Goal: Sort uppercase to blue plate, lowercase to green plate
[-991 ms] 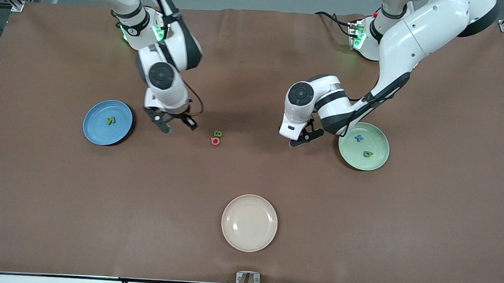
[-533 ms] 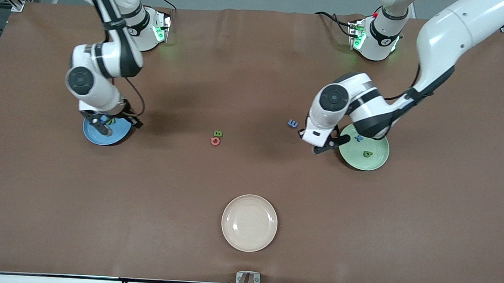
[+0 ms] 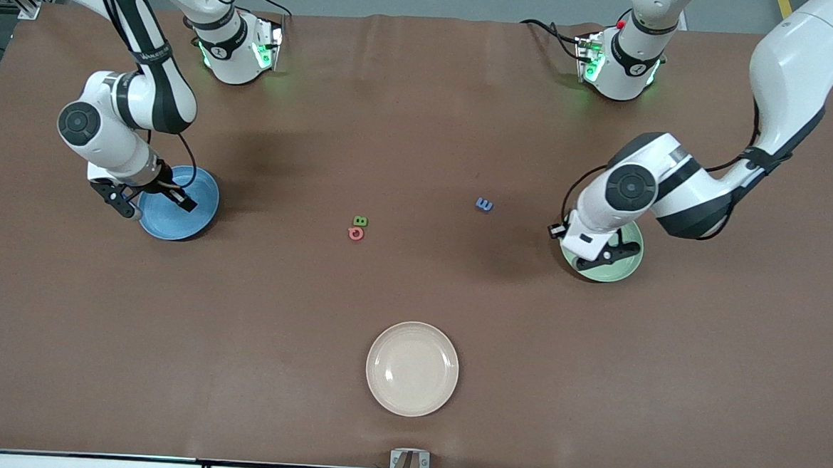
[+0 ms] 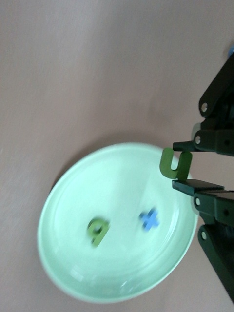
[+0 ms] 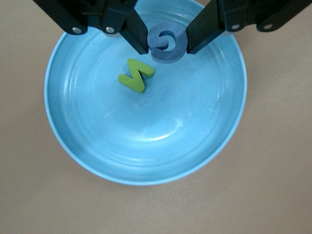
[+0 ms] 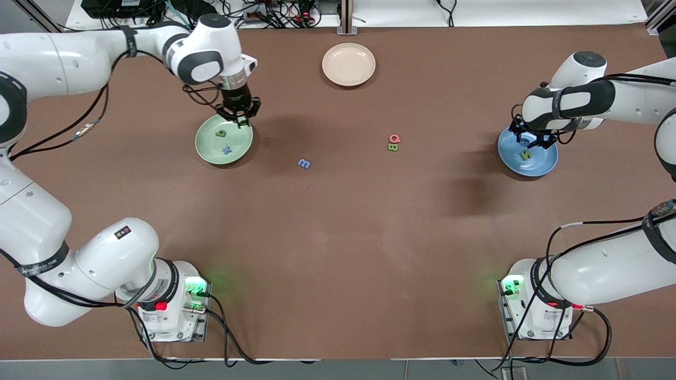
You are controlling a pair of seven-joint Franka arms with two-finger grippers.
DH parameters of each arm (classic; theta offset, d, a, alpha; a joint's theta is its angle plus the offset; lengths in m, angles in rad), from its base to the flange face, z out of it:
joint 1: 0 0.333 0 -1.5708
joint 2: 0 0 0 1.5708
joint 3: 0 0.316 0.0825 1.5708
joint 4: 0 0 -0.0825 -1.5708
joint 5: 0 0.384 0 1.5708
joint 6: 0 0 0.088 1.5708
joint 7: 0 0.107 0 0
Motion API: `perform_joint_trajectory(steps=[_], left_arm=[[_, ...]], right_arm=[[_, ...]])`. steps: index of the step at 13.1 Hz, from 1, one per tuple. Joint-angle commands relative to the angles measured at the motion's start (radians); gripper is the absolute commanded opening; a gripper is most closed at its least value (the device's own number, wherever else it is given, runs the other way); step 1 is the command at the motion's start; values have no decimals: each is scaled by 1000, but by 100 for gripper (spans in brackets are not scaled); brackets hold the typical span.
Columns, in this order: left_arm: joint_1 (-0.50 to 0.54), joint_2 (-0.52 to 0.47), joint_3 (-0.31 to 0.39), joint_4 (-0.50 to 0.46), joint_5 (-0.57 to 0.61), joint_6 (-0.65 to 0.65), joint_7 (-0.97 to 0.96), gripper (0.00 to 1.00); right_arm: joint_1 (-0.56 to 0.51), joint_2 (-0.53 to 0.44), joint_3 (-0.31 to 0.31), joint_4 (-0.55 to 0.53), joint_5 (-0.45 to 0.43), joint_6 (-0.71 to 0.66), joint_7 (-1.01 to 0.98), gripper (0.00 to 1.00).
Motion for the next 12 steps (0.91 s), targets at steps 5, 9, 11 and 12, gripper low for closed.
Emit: perform_joint_trajectory(steps=[5,9,11,12], left_arm=[[182,-17,-23,-141,145,54,83,21],[204,-14,21,-195,222,128,83,22],[204,-14,50,-213,252,160,83,22],[204,-14,52,-219,260,168,83,22]], right_arm=[[-11,-11,17,-11,-18,7,3,99],[36,-16,22,-8,-6,5,67,100],[133,-17,24,0,-6,7,211,100],[186,-17,24,11,-6,7,308,100]])
